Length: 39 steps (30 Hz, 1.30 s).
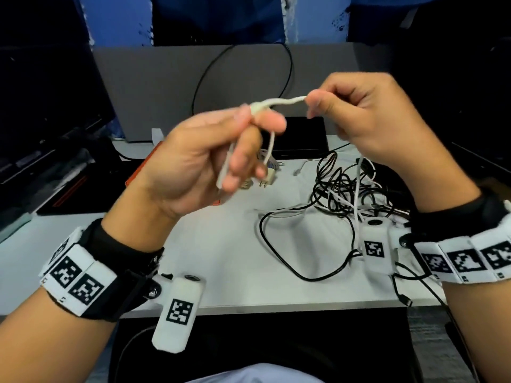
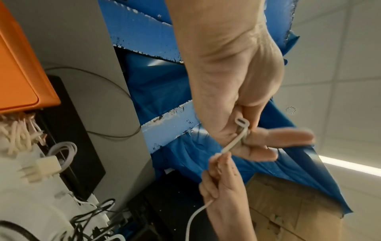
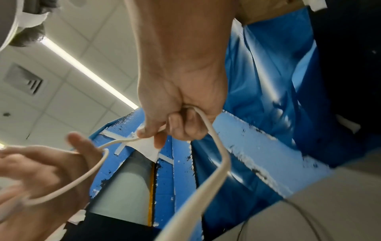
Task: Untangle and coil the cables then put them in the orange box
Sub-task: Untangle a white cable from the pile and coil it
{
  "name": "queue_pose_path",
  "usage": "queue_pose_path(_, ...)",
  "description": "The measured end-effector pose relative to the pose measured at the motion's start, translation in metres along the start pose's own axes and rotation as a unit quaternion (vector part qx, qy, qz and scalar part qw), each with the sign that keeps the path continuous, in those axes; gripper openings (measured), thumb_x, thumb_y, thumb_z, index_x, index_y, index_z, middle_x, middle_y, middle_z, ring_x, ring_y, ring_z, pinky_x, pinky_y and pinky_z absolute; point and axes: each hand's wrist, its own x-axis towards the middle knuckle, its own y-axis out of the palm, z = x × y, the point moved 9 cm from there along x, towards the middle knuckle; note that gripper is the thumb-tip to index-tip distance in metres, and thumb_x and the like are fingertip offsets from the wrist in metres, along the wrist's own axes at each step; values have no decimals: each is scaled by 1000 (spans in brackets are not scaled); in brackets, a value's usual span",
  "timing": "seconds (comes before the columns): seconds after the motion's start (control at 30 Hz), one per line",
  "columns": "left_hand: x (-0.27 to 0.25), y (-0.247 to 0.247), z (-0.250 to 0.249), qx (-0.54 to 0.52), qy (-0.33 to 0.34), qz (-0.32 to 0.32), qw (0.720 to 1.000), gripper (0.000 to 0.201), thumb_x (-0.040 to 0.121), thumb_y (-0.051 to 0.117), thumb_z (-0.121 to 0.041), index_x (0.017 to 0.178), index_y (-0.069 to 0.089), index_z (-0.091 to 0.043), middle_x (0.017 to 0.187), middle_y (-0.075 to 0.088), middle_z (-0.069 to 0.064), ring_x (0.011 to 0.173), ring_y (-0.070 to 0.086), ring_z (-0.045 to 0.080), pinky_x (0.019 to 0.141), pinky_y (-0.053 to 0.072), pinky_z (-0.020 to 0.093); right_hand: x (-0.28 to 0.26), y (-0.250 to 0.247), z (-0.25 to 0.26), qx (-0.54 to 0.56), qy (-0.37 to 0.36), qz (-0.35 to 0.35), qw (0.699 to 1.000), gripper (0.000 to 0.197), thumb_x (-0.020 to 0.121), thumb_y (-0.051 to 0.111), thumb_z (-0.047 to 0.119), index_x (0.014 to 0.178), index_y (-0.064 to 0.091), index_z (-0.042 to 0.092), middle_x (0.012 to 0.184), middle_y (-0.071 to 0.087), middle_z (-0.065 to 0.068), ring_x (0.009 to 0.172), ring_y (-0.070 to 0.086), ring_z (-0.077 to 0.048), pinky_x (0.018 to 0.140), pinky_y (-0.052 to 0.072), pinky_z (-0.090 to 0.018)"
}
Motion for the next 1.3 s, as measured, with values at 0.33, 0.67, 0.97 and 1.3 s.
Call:
queue_pose_path(0.33,1,-48,-36,1,170,-180,969,43,113,22,-16,137,50,6,130,69,14,122,66,25,101,52,37,-53,120,12,13,93,367,925,28,110,43,33,132,58,27,55,40,10,42,38,-14,39,37,-25)
queue_pose_path(0.67,0,-35,21,608,-99,-46,786,39,111,39,-30,88,70,-24,77,72,-6,59,59,10,63,43,35,-29,61,8,-54,58,287,955,17,100,64,31,96,74,18,55,55,16,43,42,-3,44,34,-15)
queue_pose_path(0.97,3,-36,1,72,-9,-36,997,34,108,29,-21,94,58,-9,47,42,-12,32,26,6,58,45,21,-3,9,-5,-169,21,44,984,20,100,59,45,108,71,32,91,67,3,86,59,-20,85,52,-45)
queue_pose_path(1.3,3,-13,5,54,2,-13,998,34,108,24,-19,92,52,-8,50,49,-10,38,48,4,68,51,24,-20,59,44,-14,-77,40,996,30,110,42,25,120,69,16,86,69,3,77,63,-8,73,50,-28)
